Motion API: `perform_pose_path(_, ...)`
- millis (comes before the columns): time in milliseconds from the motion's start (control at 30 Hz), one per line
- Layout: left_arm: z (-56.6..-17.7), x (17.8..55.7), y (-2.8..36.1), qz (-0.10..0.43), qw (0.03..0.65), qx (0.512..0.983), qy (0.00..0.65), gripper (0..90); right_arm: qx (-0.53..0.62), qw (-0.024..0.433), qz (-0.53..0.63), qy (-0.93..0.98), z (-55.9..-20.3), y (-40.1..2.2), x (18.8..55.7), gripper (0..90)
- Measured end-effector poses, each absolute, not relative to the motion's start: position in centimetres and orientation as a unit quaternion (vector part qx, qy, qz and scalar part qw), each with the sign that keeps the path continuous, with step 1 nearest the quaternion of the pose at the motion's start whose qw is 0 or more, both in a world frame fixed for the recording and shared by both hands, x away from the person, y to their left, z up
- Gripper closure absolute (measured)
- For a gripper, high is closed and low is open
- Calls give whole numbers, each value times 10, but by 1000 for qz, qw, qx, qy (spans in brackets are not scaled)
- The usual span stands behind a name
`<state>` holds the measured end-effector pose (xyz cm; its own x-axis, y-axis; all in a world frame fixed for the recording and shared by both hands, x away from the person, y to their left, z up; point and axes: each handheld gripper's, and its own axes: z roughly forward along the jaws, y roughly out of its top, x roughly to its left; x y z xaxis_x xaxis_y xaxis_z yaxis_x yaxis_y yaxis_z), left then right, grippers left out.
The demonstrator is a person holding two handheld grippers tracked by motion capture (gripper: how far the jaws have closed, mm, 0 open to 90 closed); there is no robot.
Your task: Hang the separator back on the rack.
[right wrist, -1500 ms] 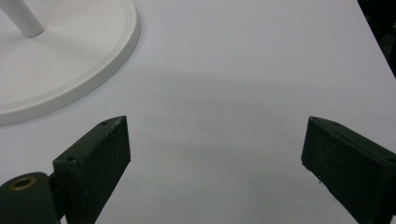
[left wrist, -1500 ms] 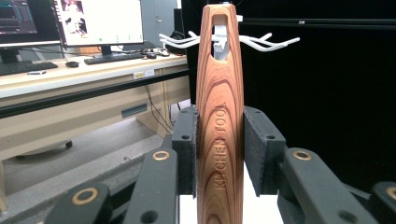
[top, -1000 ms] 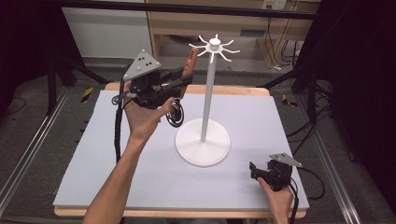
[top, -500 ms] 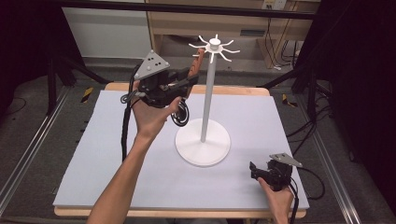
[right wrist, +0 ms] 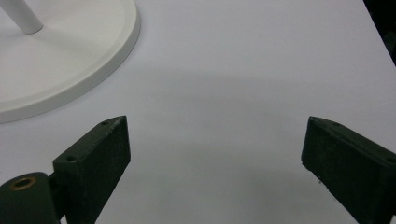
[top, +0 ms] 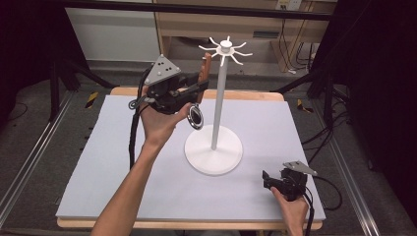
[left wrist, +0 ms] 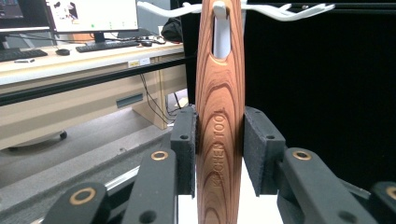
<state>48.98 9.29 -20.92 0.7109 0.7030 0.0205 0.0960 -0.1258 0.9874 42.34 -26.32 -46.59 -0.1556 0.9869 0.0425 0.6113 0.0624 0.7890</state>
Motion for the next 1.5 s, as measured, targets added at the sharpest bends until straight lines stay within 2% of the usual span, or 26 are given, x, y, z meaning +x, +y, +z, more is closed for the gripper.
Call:
perform_pose_path(467, -210, 494, 89, 264, 592, 708, 280, 659, 593, 266, 341, 679, -468, -263, 424, 85)
perform_pose_path(833, -212, 490, 98, 267, 582, 715, 280, 567, 593, 268, 342, 678, -468, -264, 425, 85)
perform_pose_path(1233, -240, 470, 134, 262, 566, 724, 294, 451, 596, 267, 342, 675, -467, -266, 424, 85)
perform_pose_path(1500, -274, 461, 167, 257, 559, 721, 318, 413, 595, 264, 341, 679, -469, -265, 423, 83)
